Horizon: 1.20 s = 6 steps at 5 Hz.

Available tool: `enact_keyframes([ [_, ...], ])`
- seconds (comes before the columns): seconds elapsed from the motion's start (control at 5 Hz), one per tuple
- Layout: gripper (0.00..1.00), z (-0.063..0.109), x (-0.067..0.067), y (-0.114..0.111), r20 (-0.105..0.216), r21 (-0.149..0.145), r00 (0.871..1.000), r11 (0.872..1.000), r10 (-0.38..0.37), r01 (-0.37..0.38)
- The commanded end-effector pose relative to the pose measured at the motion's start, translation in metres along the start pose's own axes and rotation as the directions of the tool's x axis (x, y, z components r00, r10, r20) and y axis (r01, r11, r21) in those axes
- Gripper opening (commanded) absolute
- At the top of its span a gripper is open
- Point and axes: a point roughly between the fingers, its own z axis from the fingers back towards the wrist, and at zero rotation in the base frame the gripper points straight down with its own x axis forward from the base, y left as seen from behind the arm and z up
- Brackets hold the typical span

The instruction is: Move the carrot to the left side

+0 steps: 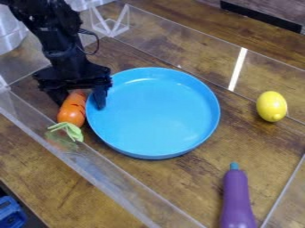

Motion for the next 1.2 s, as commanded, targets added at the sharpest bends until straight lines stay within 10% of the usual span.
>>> enact_keyframes([
  [0.0,1.0,-0.008,-0.01,-0.01,-0.029,0.001,1.0,1.0,-0.011,0.011],
  [0.4,1.0,-0.01,-0.019,-0.02,-0.038,-0.012,0.996,0.996,-0.086,0.086],
  [0.6,0.0,-0.002,-0.006,-0.013,-0.042,-0.019,0.992,0.993,-0.115,0.114],
  [1.0,0.0,0.042,0.023,0.011,-0.025,-0.031,0.996,0.996,-0.081,0.08],
])
